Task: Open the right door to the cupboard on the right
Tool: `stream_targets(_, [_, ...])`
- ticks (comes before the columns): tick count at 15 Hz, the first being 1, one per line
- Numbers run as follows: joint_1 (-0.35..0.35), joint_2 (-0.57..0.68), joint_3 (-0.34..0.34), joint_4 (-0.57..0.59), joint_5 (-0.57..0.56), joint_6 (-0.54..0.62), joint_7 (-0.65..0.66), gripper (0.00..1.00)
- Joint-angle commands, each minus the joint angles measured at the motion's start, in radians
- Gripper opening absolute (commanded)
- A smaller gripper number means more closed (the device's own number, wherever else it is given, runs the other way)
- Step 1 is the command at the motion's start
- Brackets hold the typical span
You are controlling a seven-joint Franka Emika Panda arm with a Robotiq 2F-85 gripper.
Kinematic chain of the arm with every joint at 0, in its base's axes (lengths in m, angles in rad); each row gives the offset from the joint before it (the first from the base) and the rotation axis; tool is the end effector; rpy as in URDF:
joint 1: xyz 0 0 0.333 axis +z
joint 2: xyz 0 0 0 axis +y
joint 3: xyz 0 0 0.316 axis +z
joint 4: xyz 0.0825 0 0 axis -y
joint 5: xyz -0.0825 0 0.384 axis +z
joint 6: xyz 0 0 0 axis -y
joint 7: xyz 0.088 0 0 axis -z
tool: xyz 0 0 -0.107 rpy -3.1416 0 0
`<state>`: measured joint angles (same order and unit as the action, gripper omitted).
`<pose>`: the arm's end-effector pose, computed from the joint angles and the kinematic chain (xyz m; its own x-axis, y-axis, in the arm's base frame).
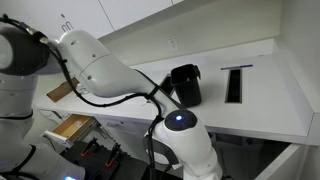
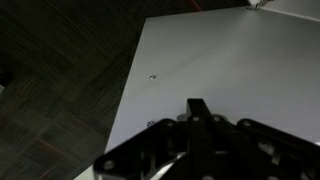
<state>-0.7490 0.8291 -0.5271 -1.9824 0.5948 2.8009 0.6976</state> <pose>0.1488 -0.5834 0.1087 -0.6937 -0.6872 0.2155 -0.7102 0.7025 -0.0460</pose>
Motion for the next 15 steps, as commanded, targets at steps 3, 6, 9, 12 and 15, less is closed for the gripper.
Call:
stream_targets(3, [-0.005,0.084,-0.069,0.100,-0.059,-0.003,0.113,0.00])
stream_targets(6, [-0.017,0.095,-0.069,0.121,-0.080,-0.022,0.137,0.00])
stream_targets(9, [-0.039,0.054,-0.035,0.105,-0.091,-0.078,0.120,0.00])
stream_targets(12, [-0.072,-0.027,0.011,0.067,-0.079,-0.162,0.074,0.00])
stream_targets(15, [-0.114,-0.132,0.044,0.025,-0.073,-0.237,0.024,0.00])
